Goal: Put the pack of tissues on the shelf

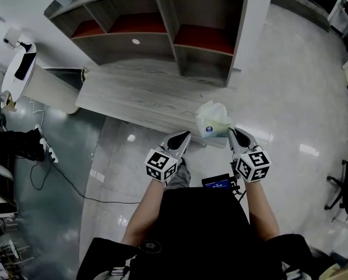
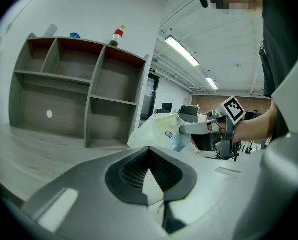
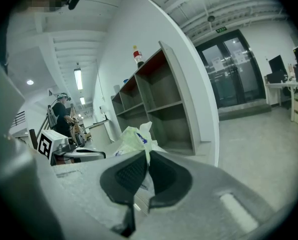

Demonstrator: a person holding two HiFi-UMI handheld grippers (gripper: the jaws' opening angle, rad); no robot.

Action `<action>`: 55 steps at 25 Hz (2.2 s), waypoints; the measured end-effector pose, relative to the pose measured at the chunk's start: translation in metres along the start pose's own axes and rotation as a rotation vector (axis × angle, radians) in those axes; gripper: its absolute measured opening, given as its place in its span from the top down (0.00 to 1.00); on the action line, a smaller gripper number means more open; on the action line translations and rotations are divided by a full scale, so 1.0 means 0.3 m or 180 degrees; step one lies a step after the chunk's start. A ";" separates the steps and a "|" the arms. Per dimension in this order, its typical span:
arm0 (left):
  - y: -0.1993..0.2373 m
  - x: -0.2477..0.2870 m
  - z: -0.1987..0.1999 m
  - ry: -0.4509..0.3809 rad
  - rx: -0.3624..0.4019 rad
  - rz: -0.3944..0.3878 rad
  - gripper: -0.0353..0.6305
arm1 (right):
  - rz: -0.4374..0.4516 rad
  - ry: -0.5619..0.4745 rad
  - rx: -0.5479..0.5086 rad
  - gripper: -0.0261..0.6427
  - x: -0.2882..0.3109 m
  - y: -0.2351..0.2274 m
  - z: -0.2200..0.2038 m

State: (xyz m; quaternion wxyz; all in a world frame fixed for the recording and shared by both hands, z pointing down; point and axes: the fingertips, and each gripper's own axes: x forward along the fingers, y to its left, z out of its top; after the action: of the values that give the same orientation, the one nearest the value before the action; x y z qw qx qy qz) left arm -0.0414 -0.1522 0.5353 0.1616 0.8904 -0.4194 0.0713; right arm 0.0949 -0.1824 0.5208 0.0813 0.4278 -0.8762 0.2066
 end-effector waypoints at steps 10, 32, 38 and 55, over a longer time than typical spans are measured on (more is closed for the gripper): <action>0.203 0.074 0.079 0.0061 0.0042 -0.0341 0.94 | -0.0306 -0.0033 0.0077 0.95 0.168 0.011 0.065; 0.489 0.073 0.155 -0.0001 -0.0026 -0.0791 0.94 | -0.0710 -0.0053 0.0181 0.95 0.403 0.136 0.098; 0.490 0.085 0.149 0.0011 -0.0051 -0.0798 0.94 | -0.0718 -0.0046 0.0217 0.95 0.411 0.127 0.105; 0.387 0.180 0.179 0.0016 -0.0158 -0.0688 0.94 | -0.0562 -0.0099 0.0256 0.95 0.361 0.017 0.153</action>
State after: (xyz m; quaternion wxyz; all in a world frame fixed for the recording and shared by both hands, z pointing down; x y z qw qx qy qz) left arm -0.0968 -0.2793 0.5257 0.1914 0.9260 -0.3222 0.0453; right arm 0.0253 -0.2769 0.5126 0.0684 0.5095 -0.8272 0.2269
